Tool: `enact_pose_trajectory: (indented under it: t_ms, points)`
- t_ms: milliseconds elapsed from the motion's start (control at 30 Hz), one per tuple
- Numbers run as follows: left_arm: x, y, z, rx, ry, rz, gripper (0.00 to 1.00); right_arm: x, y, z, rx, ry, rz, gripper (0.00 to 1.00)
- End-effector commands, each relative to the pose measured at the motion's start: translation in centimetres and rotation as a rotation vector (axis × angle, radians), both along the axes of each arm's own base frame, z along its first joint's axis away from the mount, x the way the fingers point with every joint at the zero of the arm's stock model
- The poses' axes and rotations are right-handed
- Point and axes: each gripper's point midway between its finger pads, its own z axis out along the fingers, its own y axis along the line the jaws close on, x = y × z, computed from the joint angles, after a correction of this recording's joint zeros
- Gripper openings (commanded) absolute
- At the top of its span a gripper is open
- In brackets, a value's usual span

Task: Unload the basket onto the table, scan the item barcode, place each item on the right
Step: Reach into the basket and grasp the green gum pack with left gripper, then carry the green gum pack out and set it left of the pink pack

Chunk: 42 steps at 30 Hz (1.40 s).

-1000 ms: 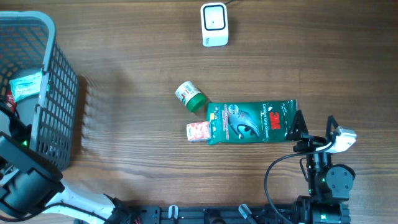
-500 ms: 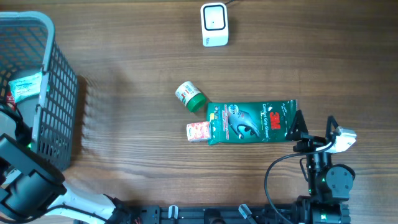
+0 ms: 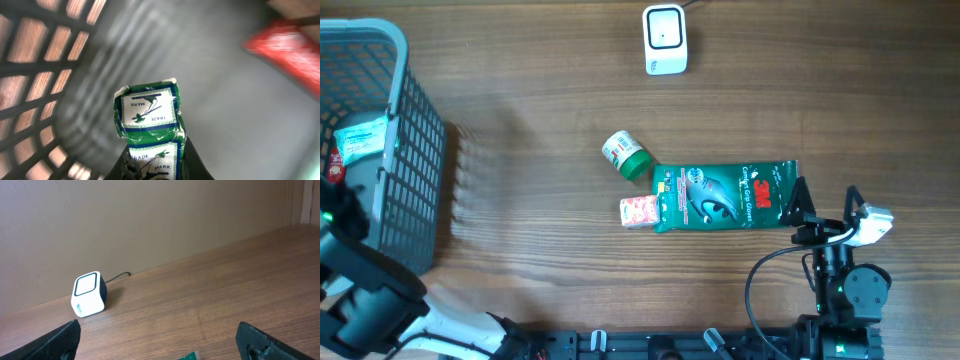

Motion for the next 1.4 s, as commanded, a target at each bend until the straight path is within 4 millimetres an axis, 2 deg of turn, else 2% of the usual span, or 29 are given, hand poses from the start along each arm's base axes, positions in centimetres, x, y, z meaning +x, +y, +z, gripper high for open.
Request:
enact_pose_trajectory:
  t_ms: [0, 33, 100, 167, 200, 267, 367, 400, 433, 533, 567, 667, 733, 867, 933, 1033, 1167, 1367]
  points:
    - [1.4, 1.8, 10.3, 0.184, -0.141, -0.096, 0.1, 0.0, 0.0, 0.2, -0.012, -0.008, -0.004, 1.0]
    - [1.3, 1.5, 13.4, 0.223, -0.184, -0.098, 0.1, 0.0, 0.0, 0.2, -0.012, -0.008, -0.004, 1.0]
    - [1.2, 0.3, 17.4, 0.257, -0.268, -0.111, 0.1, 0.0, 0.0, 0.2, -0.012, -0.008, -0.004, 1.0]
    - [1.7, -1.5, 20.5, 0.277, -0.364, -0.178, 0.09, 0.0, 0.0, 0.2, -0.012, -0.008, -0.004, 1.0]
    - [2.4, -3.3, 22.3, 0.283, -0.442, -0.246, 0.09, 0.0, 0.0, 0.2, -0.011, -0.008, -0.004, 1.0]
    - [3.1, -6.3, 24.2, 0.278, -0.53, -0.326, 0.09, 0.0, 0.0, 0.2, -0.012, -0.008, -0.004, 1.0]
    - [4.2, -10.9, 25.5, 0.258, -0.572, -0.453, 0.09, 0.0, 0.0, 0.2, -0.012, -0.008, -0.004, 1.0]
    - [4.9, -13.2, 25.5, 0.23, -0.578, -0.526, 0.09, 0.0, 0.0, 0.2, -0.012, -0.008, -0.004, 1.0]
    - [5.4, -14.5, 25.3, 0.211, -0.577, -0.568, 0.08, 0.0, 0.0, 0.2, -0.012, -0.008, -0.004, 1.0]
    - [7.7, -20.3, 24.5, 0.137, -0.569, -0.771, 0.08, 0.0, 0.0, 0.2, -0.012, -0.008, -0.004, 1.0]
    - [8.9, -23.0, 23.7, 0.127, -0.531, -0.873, 0.08, 0.0, 0.0, 0.2, -0.012, -0.008, -0.004, 1.0]
    - [10.1, -26.3, 21.4, 0.12, -0.437, -0.982, 0.09, 0.0, 0.0, 0.2, -0.011, -0.008, -0.004, 1.0]
    - [10.7, -29.1, 18.7, 0.084, -0.356, -1.017, 0.09, 0.0, 0.0, 0.2, -0.012, -0.008, -0.004, 1.0]
    - [11.3, -32.9, 13.1, 0.043, -0.215, -1.045, 0.1, 0.0, 0.0, 0.2, -0.012, -0.008, -0.004, 1.0]
    - [11.1, -34.2, 10.5, 0.021, -0.149, -1.041, 0.1, 0.0, 0.0, 0.2, -0.012, -0.008, -0.004, 1.0]
    - [9.7, -36.0, 4.9, -0.018, -0.006, -1.028, 0.11, 0.0, 0.0, 0.2, -0.012, -0.008, -0.004, 1.0]
    - [8.1, -37.4, -1.4, -0.036, 0.096, -1.01, 0.12, 0.0, 0.0, 0.2, -0.012, -0.008, -0.004, 1.0]
    - [7.9, -39.9, -8.8, -0.102, 0.009, -1.029, 0.13, 0.0, 0.0, 0.2, -0.012, -0.008, -0.004, 1.0]
